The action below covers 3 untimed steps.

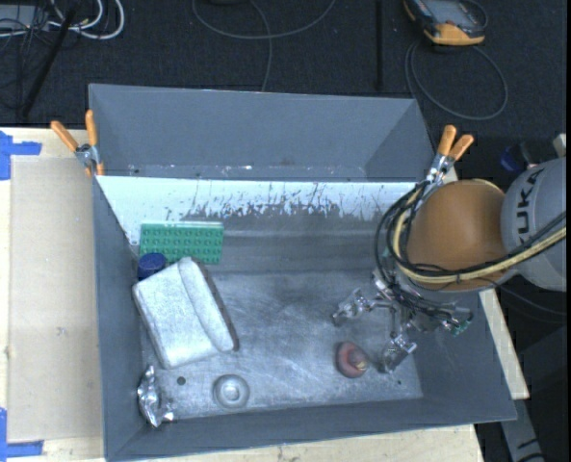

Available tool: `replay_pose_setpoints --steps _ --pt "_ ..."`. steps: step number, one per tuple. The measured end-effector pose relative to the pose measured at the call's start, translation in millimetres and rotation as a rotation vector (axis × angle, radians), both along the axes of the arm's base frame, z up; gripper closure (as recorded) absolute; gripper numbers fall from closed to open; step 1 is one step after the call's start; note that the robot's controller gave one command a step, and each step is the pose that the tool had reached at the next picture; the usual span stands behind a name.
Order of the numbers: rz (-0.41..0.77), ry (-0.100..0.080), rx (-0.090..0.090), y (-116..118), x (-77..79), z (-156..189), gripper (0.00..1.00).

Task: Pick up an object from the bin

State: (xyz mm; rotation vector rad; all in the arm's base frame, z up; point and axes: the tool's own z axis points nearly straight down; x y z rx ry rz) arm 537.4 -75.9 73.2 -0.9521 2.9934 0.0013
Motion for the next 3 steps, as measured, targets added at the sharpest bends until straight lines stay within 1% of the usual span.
replay_pose_setpoints --steps 1,2,3 --pt "0.276 -0.005 -0.002 29 -15.5 -1 0.00" --pt "0.273 -0.001 -0.003 28 -15.9 0 1.00" --pt "0.425 -0.007 -0.002 17 -17.7 153 1.00"
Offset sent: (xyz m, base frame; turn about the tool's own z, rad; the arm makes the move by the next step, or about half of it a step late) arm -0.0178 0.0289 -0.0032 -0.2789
